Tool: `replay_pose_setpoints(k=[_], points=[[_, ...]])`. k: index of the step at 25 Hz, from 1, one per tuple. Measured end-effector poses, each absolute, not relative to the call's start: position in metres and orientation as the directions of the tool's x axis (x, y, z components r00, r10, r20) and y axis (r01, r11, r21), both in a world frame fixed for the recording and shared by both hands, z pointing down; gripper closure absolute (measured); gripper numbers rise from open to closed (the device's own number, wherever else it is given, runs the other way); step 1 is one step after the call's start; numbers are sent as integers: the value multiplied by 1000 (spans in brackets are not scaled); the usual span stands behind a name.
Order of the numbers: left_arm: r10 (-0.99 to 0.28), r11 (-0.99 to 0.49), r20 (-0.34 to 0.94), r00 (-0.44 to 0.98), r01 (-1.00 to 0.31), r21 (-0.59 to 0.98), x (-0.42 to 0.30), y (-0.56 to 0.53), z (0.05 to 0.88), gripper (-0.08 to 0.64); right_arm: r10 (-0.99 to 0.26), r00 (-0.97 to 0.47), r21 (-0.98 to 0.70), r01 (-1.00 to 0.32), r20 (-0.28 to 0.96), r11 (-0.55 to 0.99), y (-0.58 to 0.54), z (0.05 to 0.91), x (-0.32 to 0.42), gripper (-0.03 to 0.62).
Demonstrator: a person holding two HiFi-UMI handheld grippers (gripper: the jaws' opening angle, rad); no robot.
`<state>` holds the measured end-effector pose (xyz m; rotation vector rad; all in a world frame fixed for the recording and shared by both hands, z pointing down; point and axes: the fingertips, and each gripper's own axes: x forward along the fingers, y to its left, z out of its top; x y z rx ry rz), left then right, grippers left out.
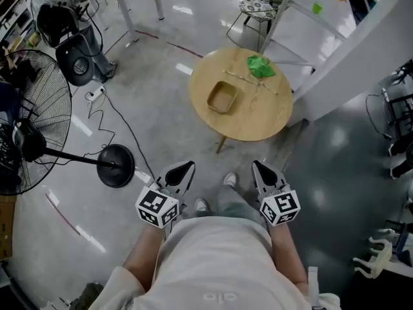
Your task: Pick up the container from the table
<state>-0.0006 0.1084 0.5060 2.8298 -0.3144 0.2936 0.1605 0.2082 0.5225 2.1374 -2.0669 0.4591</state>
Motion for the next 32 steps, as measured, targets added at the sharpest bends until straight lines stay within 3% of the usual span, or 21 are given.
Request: replay_pose_setpoints(k=[8, 16, 25, 29, 32], points=[[-283, -903, 260, 923, -348, 252, -7, -7, 508, 545, -932, -100, -126, -990, 349, 59, 72, 539, 164, 568], [-388, -846, 312, 867, -469, 254, 40, -107, 511, 545, -868, -255, -138, -967, 427, 216, -50, 565, 209, 568], [-527, -742, 353, 773, -621, 254, 66, -166, 519, 545, -715, -424, -175, -900, 555, 399, -133, 626, 233, 565], [-566, -703, 365, 739, -664, 256, 58, -179, 521, 545, -612, -462, -180, -867, 642, 465, -154, 658, 223, 534], [-594, -671, 371, 714, -694, 262, 42, -189, 526, 545, -543, -465, -189, -852, 699, 488, -164, 682, 213, 457]])
